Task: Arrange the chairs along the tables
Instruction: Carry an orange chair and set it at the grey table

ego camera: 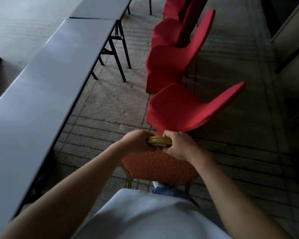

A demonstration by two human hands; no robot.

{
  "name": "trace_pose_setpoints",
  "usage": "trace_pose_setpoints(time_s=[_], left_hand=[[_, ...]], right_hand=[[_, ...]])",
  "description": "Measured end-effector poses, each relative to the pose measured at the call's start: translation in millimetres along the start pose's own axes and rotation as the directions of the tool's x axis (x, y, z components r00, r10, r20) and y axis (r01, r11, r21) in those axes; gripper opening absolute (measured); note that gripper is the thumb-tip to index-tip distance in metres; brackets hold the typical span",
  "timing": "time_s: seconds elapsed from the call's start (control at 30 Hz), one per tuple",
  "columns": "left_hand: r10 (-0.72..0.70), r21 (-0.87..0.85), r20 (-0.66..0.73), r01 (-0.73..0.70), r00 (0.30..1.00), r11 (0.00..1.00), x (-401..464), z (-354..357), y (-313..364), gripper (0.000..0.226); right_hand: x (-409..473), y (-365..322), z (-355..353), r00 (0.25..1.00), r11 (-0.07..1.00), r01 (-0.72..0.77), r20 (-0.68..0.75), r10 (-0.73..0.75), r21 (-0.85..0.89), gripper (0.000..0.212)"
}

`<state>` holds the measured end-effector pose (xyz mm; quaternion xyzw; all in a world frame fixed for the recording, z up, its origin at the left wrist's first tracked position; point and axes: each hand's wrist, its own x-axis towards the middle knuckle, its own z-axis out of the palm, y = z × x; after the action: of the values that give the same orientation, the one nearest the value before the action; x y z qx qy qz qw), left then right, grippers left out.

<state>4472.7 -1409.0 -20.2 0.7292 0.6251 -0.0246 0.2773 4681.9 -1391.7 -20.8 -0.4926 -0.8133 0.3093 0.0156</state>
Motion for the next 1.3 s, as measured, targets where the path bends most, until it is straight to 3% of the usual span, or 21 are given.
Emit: trace_pose_setpoints(time_s=[0.63,0.9,1.07,1.3], left_hand=[[-0.026,0.087,-0.049,0.030,0.998,0.996,-120,73,13,0.030],[-0.050,0.046,-0.058,0.052,0.997,0.998,-185,106,0,0.030],[-0.140,0.006,-0.089,0.141,0.986,0.990,-220,114,-13,0.027],[-0.279,-0.101,-0.241,0.261,0.930,0.960,-266,106,-45,0.026]], right_hand=[[-99,-48,53,0.985,0.999,-0.035,0.165,0.040,-0.036,0.015],[-126,-76,89,0.966,0.994,0.072,0.253,-0.050,-0.081,0.018],[-126,-100,102,0.945,0.983,0.157,0.305,-0.120,-0.100,0.022],[-101,-156,109,0.894,0.950,0.295,0.379,-0.238,-0.099,0.014]])
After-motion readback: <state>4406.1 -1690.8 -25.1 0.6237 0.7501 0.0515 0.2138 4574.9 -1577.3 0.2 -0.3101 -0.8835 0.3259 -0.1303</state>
